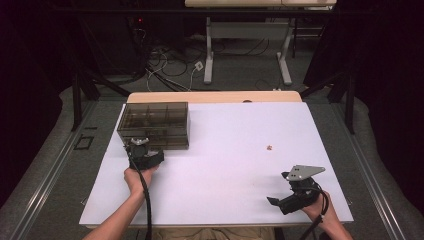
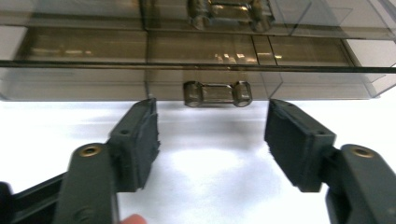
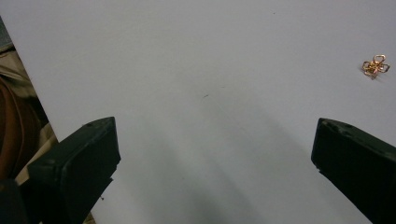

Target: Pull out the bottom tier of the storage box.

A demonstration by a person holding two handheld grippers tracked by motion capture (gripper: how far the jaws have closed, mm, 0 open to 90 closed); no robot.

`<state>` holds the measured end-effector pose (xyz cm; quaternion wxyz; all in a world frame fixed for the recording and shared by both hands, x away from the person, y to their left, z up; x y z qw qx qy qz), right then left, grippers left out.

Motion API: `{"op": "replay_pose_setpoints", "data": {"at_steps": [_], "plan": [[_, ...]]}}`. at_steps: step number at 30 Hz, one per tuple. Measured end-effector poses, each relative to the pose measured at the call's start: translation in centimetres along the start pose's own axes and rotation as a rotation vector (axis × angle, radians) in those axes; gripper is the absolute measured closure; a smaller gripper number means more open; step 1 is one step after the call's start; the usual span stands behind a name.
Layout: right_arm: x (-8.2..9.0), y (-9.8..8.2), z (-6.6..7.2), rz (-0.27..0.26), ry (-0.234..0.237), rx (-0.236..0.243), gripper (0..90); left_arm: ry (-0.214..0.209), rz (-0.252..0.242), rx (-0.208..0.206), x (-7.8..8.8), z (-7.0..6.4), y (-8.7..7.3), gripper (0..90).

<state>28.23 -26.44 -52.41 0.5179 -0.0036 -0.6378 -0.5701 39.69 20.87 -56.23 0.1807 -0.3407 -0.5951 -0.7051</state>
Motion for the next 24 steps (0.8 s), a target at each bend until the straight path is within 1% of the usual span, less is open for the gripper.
{"op": "replay_pose_setpoints", "data": {"at_steps": [1, 2, 3, 4, 5, 7, 8, 9, 11, 12, 13, 14, 15, 17, 18, 19, 21, 22, 23, 24], "plan": [[0.0, 0.0, 0.0, 0.0, 0.001, 0.001, 0.3, -0.009, -0.003, -0.012, 0.3, 0.1, 0.1, 30.7], [0.0, 0.0, 0.0, 0.0, -0.001, 0.0, 0.3, -0.015, -0.013, -0.02, 0.5, 0.3, 0.2, 28.2], [0.0, 0.0, 0.0, 0.002, -0.001, 0.0, 0.3, -0.018, -0.013, -0.028, 0.7, 0.4, 0.2, 26.4], [0.0, 0.0, 0.0, 0.002, -0.001, 0.0, 0.3, -0.017, -0.022, -0.031, 0.9, 0.5, 0.3, 26.4], [0.0, 0.0, 0.0, 0.001, -0.001, 0.001, 0.3, -0.029, -0.024, -0.031, 1.0, 0.7, 0.3, 24.7], [0.0, 0.0, 0.0, 0.001, 0.0, 0.001, 0.3, -0.038, -0.028, -0.034, 1.2, 1.0, 0.3, 23.3], [0.0, 0.0, 0.0, 0.001, 0.001, 0.001, 0.3, -0.046, -0.027, -0.039, 1.3, 1.1, 0.3, 21.7], [0.0, 0.0, 0.0, 0.001, 0.002, 0.003, 0.3, -0.044, -0.027, -0.043, 1.4, 1.2, 0.3, 19.6], [0.0, 0.0, 0.0, 0.001, -0.003, 0.0, 0.3, -0.072, -0.023, -0.06, 1.4, 1.3, 0.4, 15.3], [0.0, 0.0, 0.0, 0.001, 0.003, 0.001, 0.3, -0.069, -0.029, -0.056, 1.4, 1.3, 0.5, 12.1], [0.0, 0.0, 0.0, 0.001, 0.003, 0.001, 0.3, -0.073, -0.034, -0.059, 1.4, 1.3, 0.5, 12.1], [0.0, 0.0, 0.0, 0.0, -0.001, 0.0, 0.3, -0.087, -0.023, -0.075, 1.5, 1.4, 0.6, 9.9], [0.0, 0.0, 0.0, 0.0, 0.001, 0.002, 0.3, -0.088, -0.023, -0.086, 1.5, 1.4, 0.7, 6.1], [0.0, 0.0, 0.0, 0.0, 0.001, 0.002, 0.3, -0.087, -0.027, -0.114, 1.6, 1.4, 0.8, 4.8], [0.0, 0.0, 0.0, 0.001, 0.002, 0.003, 0.3, -0.089, -0.011, -0.136, 1.6, 1.4, 0.9, 2.3], [0.0, 0.0, 0.0, 0.002, 0.004, 0.002, 0.3, -0.08, -0.018, -0.138, 1.6, 1.4, 0.8, 0.3], [0.1, 0.0, 0.0, 0.01, 0.003, 0.004, 0.3, -0.09, -0.031, -0.146, 1.6, 1.6, 0.8, 0.0], [0.1, 0.0, 0.0, 0.01, 0.003, 0.004, 0.3, -0.096, -0.018, -0.163, 1.6, 1.7, 0.8, 0.0], [0.1, 0.0, 0.0, 0.009, 0.003, 0.003, 0.3, -0.096, -0.028, -0.169, 1.5, 1.7, 0.8, 0.0], [0.1, 0.0, -0.1, 0.01, 0.003, 0.002, 0.3, -0.107, -0.027, -0.18, 1.5, 1.8, 0.7, 0.0]]}}
Point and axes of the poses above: each handheld gripper's, and its own axes: x roughly backward along the jaws, y roughly out of its top, z roughly to its left, the point moved 1 cm from there along -x, roughly forward along the jaws, and after that the axes turned 13 degrees about -x, right-handed, at the moved point
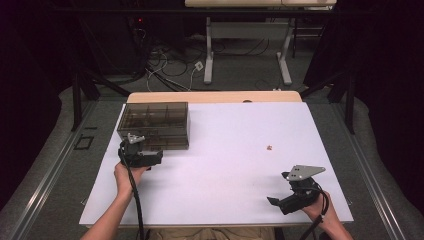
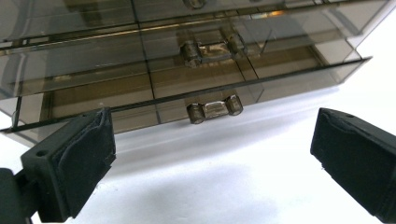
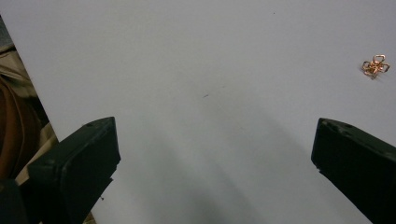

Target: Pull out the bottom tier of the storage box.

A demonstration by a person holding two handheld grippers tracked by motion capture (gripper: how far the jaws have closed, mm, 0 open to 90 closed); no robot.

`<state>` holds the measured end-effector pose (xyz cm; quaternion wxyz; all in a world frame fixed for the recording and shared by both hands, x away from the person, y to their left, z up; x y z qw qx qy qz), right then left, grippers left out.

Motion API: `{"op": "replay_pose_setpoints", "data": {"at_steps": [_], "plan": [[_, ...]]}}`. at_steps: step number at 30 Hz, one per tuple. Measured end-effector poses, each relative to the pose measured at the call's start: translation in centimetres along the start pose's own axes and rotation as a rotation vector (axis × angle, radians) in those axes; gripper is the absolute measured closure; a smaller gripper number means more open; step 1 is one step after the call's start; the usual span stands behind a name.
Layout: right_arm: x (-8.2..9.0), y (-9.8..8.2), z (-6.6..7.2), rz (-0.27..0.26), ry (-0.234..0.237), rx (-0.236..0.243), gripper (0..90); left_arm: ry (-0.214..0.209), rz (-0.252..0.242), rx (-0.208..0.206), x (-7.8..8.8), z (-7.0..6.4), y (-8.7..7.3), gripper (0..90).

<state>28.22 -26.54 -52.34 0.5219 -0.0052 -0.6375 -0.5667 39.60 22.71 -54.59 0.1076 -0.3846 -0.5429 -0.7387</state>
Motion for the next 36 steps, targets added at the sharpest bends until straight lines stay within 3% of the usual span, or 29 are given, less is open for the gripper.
{"op": "replay_pose_setpoints", "data": {"at_steps": [2, 8, 13, 25, 32, 36], "plan": [[0.01, -0.02, 0.04, 0.0, -0.001, -0.006, 0.2, -0.014, 0.012, -0.018, -0.02, 0.24, -0.1, 0.0], [-0.09, -0.02, 0.0, -0.009, 0.002, -0.001, 0.3, -0.06, -0.05, -0.057, 0.21, 0.57, -0.1, 0.0], [-0.1, -0.02, -0.01, -0.009, 0.004, -0.001, 0.3, -0.038, -0.059, -0.124, 0.42, 0.6, 0.21, 0.0], [-0.1, -0.02, -0.01, -0.009, 0.003, -0.002, 0.2, -0.061, -0.091, -0.195, 0.12, 0.79, 0.49, 0.4], [-0.09, -0.04, 0.0, -0.007, 0.007, -0.008, 0.2, -0.049, -0.1, -0.235, -0.11, 0.87, 0.58, 13.9], [-0.08, -0.05, 0.03, -0.006, 0.001, -0.007, 0.2, -0.054, -0.117, -0.251, -0.16, 0.82, 0.61, 17.2]]}}
Point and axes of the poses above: each handheld gripper's, and its own axes: x roughly backward along the jaws, y roughly out of its top, z roughly to its left, the point moved 1 cm from there along -x, roughly forward along the jaws, and after that the axes turned 13 degrees about -x, right-handed, at the moved point
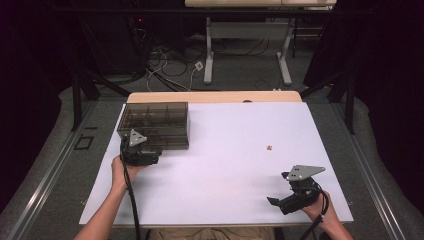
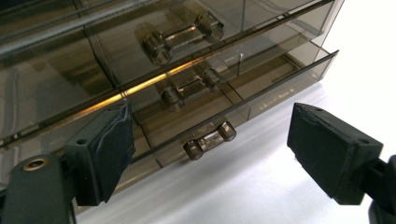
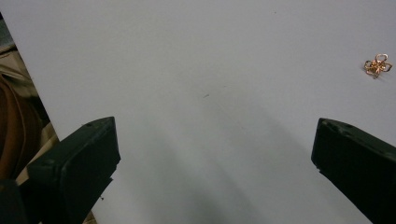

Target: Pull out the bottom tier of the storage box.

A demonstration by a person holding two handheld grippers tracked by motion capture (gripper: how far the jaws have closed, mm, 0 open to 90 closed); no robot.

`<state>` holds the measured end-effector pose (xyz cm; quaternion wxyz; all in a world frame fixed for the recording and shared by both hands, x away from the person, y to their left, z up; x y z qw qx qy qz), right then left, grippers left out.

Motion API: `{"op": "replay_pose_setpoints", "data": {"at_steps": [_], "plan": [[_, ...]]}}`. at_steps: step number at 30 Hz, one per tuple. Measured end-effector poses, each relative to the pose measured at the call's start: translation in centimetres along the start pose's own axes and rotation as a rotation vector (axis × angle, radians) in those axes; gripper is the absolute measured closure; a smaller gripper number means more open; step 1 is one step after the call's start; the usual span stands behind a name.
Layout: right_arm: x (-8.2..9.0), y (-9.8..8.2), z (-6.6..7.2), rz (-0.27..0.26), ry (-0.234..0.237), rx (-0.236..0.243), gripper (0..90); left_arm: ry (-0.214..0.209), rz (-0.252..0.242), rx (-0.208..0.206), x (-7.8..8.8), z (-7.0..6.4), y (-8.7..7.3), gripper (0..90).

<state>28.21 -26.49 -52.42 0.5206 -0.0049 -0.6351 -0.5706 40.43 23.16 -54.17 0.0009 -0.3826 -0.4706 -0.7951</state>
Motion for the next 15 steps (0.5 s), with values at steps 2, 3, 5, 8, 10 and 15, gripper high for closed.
{"op": "replay_pose_setpoints", "data": {"at_steps": [2, 3, 5, 8, 10, 15], "plan": [[-0.01, 0.0, -0.01, 0.0, 0.0, -0.001, 0.2, -0.006, -0.001, -0.015, -0.07, 0.04, -0.05, 18.8], [-0.01, 0.0, 0.0, 0.0, -0.001, -0.002, 0.2, -0.007, -0.006, -0.019, -0.14, 0.02, -0.11, 20.3], [0.01, 0.02, -0.02, 0.008, -0.001, 0.002, 0.2, -0.005, 0.002, -0.046, -0.29, 0.11, -0.21, 23.5], [-0.03, 0.04, -0.05, 0.01, 0.005, 0.007, 0.2, -0.005, -0.006, -0.05, -0.53, 0.21, -0.41, 25.9], [0.0, 0.02, -0.04, 0.011, 0.003, 0.006, 0.2, 0.002, 0.001, -0.05, -0.61, 0.26, -0.5, 27.4], [-0.03, 0.02, -0.06, 0.012, 0.005, 0.008, 0.2, 0.001, -0.004, -0.049, -0.84, 0.42, -0.74, 31.6]]}}
Point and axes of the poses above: each handheld gripper's, and its own axes: x roughly backward along the jaws, y roughly out of its top, z roughly to its left, the point moved 1 cm from there along -x, roughly forward along the jaws, and after that the axes turned 13 degrees about -x, right-handed, at the moved point
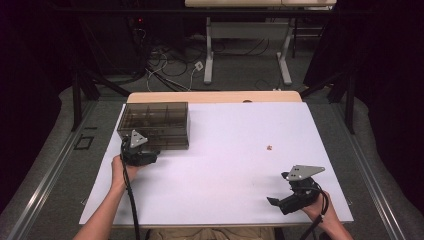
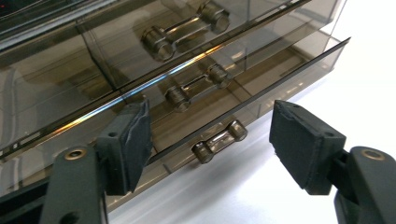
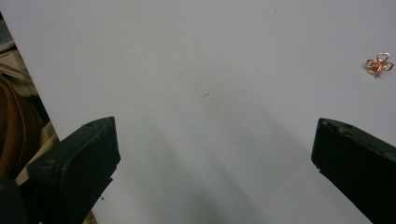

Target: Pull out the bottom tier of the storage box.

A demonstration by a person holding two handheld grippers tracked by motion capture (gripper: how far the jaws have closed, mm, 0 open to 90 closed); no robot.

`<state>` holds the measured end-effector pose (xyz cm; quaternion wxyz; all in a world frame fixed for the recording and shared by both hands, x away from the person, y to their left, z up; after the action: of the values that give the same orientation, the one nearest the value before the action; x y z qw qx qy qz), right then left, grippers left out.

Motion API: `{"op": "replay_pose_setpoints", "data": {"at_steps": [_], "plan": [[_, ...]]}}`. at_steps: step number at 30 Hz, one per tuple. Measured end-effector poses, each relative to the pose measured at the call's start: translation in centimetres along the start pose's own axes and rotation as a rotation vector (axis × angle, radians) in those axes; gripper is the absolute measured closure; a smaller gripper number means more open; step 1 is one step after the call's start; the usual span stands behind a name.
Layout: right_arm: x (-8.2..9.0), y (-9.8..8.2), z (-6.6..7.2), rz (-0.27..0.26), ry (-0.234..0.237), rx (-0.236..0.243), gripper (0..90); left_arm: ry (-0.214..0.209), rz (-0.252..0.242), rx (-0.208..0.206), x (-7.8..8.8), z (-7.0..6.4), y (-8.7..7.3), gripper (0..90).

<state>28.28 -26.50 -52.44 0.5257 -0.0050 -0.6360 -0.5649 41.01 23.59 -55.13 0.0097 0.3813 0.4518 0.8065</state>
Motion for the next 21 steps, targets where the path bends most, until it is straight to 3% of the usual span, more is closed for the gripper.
{"op": "replay_pose_setpoints", "data": {"at_steps": [13, 21], "plan": [[0.0, -0.01, 0.05, 0.002, 0.0, -0.002, 0.2, -0.021, 0.012, -0.02, -0.31, 0.35, -0.7, 42.3], [0.01, -0.02, 0.07, 0.002, -0.001, -0.002, 0.2, -0.01, 0.006, -0.031, -0.3, 0.53, -0.83, 47.5]]}}
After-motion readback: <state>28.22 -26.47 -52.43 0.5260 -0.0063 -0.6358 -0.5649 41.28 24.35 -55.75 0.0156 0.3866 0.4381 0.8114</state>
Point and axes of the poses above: each handheld gripper's, and its own axes: x roughly backward along the jaws, y roughly out of its top, z roughly to its left, the point moved 1 cm from there along -x, roughly forward along the jaws, and after that the axes turned 13 degrees about -x, right-handed, at the moved point
